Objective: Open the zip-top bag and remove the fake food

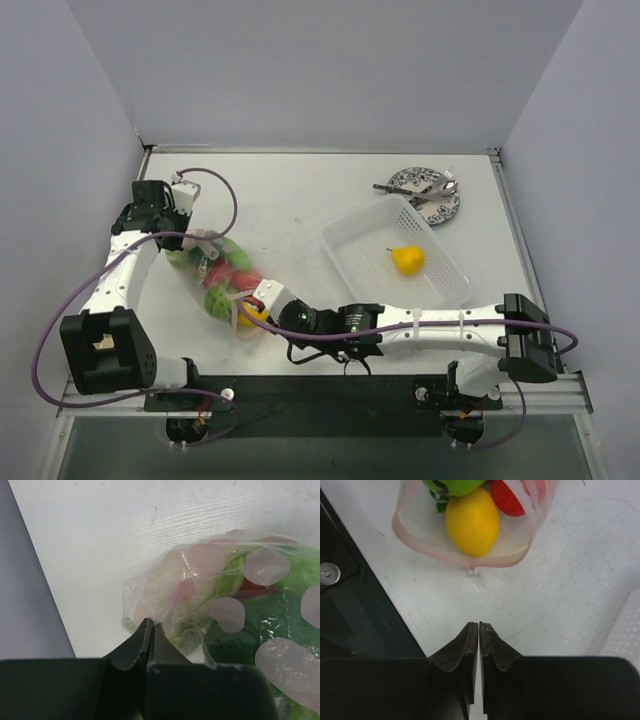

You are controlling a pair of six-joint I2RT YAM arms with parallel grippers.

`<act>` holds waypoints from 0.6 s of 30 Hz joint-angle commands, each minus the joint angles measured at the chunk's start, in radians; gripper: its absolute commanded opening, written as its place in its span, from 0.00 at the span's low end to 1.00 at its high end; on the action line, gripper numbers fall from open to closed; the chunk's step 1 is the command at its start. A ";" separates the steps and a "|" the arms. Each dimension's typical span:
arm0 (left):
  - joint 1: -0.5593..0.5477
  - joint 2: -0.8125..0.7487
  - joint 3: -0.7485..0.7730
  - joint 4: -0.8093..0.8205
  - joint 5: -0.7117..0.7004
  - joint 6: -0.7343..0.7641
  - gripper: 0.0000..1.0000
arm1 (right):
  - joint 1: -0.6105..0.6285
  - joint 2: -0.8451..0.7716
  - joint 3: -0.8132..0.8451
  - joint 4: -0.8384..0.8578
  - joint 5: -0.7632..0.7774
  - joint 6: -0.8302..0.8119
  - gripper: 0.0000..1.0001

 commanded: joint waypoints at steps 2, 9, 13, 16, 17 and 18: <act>-0.004 -0.013 0.009 0.007 -0.004 -0.006 0.00 | -0.002 0.030 0.047 0.101 -0.087 -0.035 0.24; -0.009 -0.027 0.007 -0.004 -0.028 -0.006 0.00 | -0.106 0.160 0.093 0.221 -0.229 -0.037 0.38; -0.009 -0.031 0.007 -0.004 -0.030 -0.005 0.00 | -0.140 0.246 0.165 0.233 -0.285 -0.040 0.43; -0.010 -0.030 0.007 -0.005 -0.031 -0.002 0.00 | -0.152 0.300 0.199 0.233 -0.343 -0.041 0.62; -0.010 -0.028 0.007 -0.005 -0.031 -0.002 0.00 | -0.153 0.312 0.217 0.235 -0.348 -0.041 0.69; -0.012 -0.027 0.009 -0.004 -0.033 -0.002 0.00 | -0.154 0.324 0.226 0.233 -0.355 -0.041 0.71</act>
